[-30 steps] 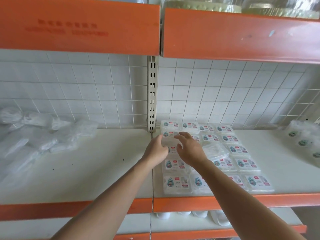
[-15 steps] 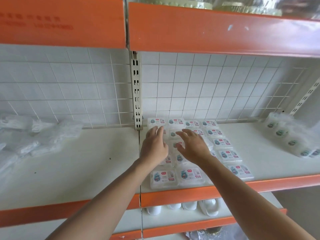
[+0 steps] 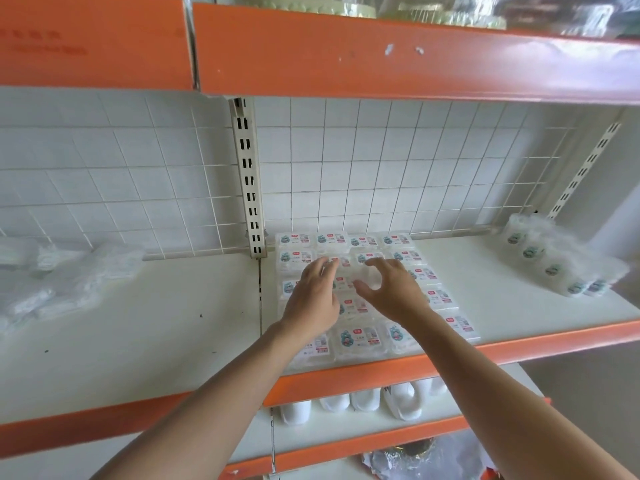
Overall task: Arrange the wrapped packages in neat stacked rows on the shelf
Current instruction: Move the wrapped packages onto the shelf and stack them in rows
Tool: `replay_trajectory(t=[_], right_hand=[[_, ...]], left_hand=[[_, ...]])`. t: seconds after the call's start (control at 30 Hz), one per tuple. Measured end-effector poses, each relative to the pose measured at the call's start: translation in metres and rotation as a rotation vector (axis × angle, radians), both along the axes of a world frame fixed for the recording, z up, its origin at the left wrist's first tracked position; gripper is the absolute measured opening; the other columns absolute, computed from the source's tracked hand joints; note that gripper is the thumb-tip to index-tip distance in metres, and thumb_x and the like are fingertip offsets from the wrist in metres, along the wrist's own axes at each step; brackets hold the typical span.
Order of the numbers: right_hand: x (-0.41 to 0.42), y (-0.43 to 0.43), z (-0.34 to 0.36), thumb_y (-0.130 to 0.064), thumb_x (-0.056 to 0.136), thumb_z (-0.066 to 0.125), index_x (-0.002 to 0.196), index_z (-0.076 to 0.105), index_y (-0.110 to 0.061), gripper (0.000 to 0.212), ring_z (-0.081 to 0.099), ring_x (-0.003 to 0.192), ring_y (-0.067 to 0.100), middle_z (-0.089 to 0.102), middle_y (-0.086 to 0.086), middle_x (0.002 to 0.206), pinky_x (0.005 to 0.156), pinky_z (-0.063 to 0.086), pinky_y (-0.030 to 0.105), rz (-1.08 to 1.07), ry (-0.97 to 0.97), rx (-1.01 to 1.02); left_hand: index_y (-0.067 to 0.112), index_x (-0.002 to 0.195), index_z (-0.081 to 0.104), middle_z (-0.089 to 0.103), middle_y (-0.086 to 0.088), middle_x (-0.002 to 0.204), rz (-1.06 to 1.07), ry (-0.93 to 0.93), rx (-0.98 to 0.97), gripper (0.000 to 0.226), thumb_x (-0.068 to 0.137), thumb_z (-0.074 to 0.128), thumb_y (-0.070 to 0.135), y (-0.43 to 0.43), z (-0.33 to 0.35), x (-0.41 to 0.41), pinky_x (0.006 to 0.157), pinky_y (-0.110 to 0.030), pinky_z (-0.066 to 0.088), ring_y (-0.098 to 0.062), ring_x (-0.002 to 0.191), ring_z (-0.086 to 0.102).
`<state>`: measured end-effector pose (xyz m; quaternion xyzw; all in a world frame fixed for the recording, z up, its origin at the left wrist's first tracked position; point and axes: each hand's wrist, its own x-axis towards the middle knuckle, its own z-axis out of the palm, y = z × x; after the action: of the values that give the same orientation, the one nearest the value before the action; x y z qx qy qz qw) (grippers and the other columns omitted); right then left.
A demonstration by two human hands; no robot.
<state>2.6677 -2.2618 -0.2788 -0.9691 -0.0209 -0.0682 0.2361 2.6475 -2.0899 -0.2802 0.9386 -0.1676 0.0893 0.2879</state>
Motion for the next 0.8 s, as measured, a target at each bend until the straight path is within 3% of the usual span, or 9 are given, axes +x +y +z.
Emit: replay_trajectory(t=[0.17,0.23,0.33,0.47,0.63,0.73,0.8], right_hand=[[-0.004,0.012,0.015,-0.049,0.096,0.049,0.125,0.057,-0.020,0.042,0.059,0.103,0.016,0.061,-0.001,0.110,0.083,0.043,0.027,0.037,-0.045,0.399],[-0.004,0.016,0.018,-0.051,0.098,0.041,0.121,0.058,-0.018,0.044,0.063,0.103,0.023,0.063,0.003,0.109,0.080,0.056,0.039,0.097,0.048,0.642],[-0.006,0.020,0.020,-0.048,0.101,0.033,0.118,0.059,-0.010,0.048,0.070,0.090,0.031,0.068,0.016,0.104,0.073,0.059,0.050,0.120,0.171,0.902],[-0.007,0.021,0.023,-0.042,0.103,0.032,0.116,0.058,-0.006,0.046,0.072,0.082,0.026,0.070,0.015,0.096,0.073,0.060,0.046,0.096,0.166,0.888],[-0.002,0.017,0.019,-0.032,0.104,0.037,0.117,0.058,-0.006,0.036,0.072,0.078,0.021,0.071,0.012,0.093,0.070,0.060,0.036,0.080,0.128,0.770],[0.000,0.017,0.018,-0.027,0.104,0.039,0.117,0.059,-0.005,0.032,0.072,0.076,0.024,0.070,0.012,0.095,0.069,0.061,0.037,0.035,0.107,0.773],[0.002,0.015,0.017,-0.026,0.103,0.040,0.118,0.060,-0.006,0.032,0.071,0.074,0.025,0.070,0.012,0.093,0.070,0.060,0.041,0.007,0.084,0.745]], left_hand=[[0.014,0.151,0.021,0.023,-0.002,0.156,0.016,0.134,-0.136,0.074,0.091,0.064,0.015,-0.003,0.010,0.000,0.113,-0.027,0.021,-0.017,0.144,0.022],[0.014,0.150,0.025,0.029,-0.003,0.153,0.033,0.166,-0.189,0.078,0.086,0.070,0.021,-0.005,0.012,0.002,0.110,-0.027,0.025,-0.018,0.142,0.028],[0.019,0.144,0.037,0.045,-0.001,0.139,0.039,0.154,-0.237,0.073,0.082,0.075,0.025,-0.004,0.013,0.005,0.096,-0.022,0.033,-0.017,0.130,0.042],[0.020,0.142,0.037,0.049,-0.002,0.130,0.037,0.191,-0.284,0.071,0.082,0.073,0.022,0.001,0.011,0.006,0.086,-0.024,0.040,-0.015,0.115,0.049],[0.018,0.145,0.032,0.046,-0.003,0.127,0.043,0.153,-0.257,0.074,0.082,0.071,0.016,0.006,0.011,0.004,0.070,-0.008,0.033,-0.009,0.107,0.042],[0.018,0.139,0.039,0.049,0.001,0.121,0.045,0.137,-0.284,0.066,0.082,0.072,0.019,0.005,0.013,0.003,0.075,-0.014,0.037,-0.011,0.109,0.047],[0.018,0.129,0.050,0.056,0.006,0.114,0.047,0.165,-0.345,0.048,0.086,0.069,0.026,0.005,0.014,0.003,0.075,-0.019,0.044,-0.011,0.102,0.055]])
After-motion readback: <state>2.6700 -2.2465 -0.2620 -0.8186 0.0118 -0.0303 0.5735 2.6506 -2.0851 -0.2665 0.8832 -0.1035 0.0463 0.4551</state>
